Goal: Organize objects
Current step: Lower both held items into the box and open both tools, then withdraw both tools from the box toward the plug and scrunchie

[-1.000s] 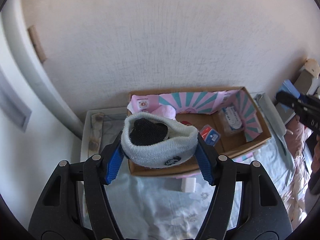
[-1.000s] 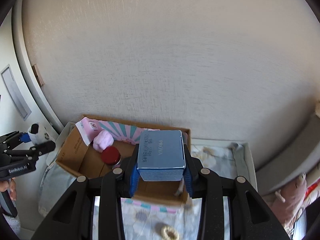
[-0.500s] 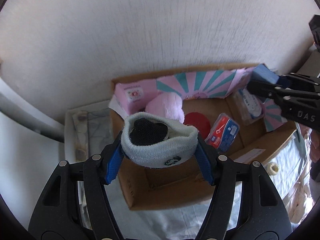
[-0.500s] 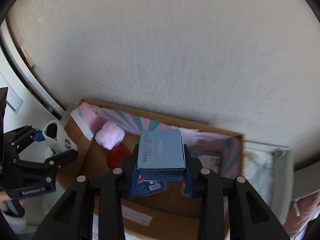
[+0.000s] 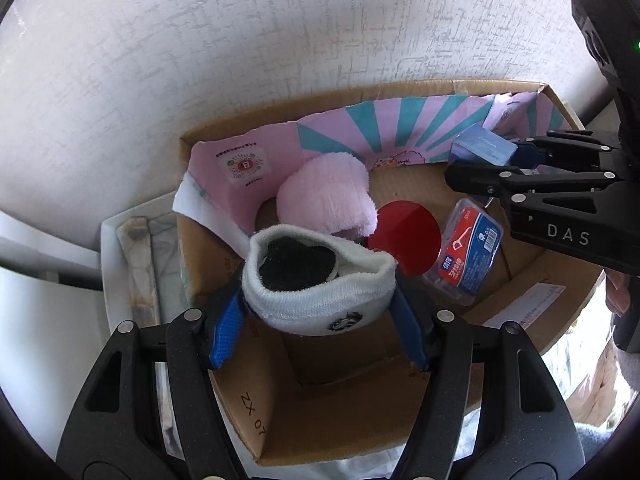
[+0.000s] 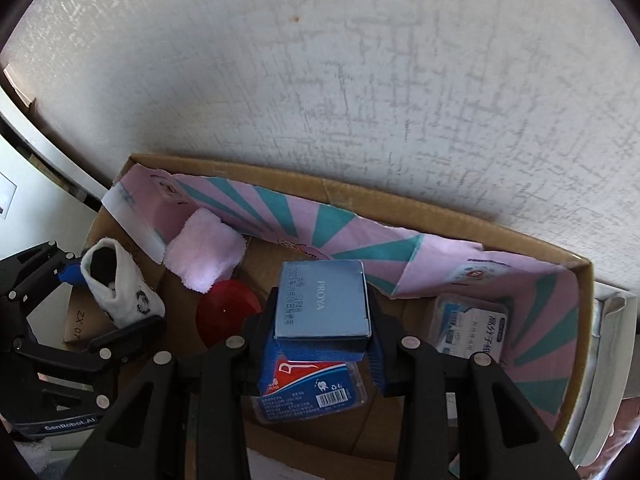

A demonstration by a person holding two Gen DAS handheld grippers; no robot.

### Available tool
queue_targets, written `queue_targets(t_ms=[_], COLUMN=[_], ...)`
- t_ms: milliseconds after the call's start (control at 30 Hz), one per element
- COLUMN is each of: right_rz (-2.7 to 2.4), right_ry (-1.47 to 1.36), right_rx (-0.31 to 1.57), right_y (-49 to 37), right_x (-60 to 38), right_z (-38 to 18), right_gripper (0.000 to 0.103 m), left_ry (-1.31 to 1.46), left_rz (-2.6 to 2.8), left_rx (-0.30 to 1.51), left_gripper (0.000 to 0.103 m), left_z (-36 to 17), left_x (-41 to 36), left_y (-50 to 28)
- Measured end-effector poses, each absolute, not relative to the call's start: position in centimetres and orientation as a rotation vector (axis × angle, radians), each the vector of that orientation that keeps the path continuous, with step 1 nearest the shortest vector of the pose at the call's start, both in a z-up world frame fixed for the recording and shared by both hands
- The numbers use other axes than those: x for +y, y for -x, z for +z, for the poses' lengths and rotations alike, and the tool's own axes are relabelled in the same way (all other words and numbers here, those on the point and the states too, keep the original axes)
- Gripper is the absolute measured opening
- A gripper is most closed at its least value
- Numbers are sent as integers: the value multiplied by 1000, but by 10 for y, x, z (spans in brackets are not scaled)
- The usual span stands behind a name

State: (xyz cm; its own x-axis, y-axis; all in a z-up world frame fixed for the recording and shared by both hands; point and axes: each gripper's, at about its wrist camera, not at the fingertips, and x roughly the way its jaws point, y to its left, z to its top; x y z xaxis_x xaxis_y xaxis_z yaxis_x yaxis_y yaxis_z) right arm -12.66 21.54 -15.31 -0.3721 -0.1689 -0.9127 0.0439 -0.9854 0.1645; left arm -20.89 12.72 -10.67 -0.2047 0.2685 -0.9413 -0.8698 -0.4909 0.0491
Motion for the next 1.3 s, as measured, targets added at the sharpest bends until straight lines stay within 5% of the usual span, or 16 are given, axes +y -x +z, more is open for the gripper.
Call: queue_targets(t_ms=[300,433,533,667,1300], right_rz=[-2443,-2434,-2437,-2451,-2530], right_ry=[-1706,-1697,-1716,-1715,-1459], right_rx=[-205,-281,-345,-316,-285], right_y=[130,127,123,113,49], right_x=[216,220,226,226,233], right_z=[-154,-150,-149,-148,-70], right_gripper=[34,64,88,102,102], left_ry=[1191,1201,1186,1205,1154], left_rz=[1800,1744,1756,1739,1941], left_rx=[834,813,878,867,609], left_gripper=[67,103,103,103,103], left_z=[-102,-99,-99,-97,-23], left_x=[131,134,138,134,78], left_y=[202,195,188,184,183])
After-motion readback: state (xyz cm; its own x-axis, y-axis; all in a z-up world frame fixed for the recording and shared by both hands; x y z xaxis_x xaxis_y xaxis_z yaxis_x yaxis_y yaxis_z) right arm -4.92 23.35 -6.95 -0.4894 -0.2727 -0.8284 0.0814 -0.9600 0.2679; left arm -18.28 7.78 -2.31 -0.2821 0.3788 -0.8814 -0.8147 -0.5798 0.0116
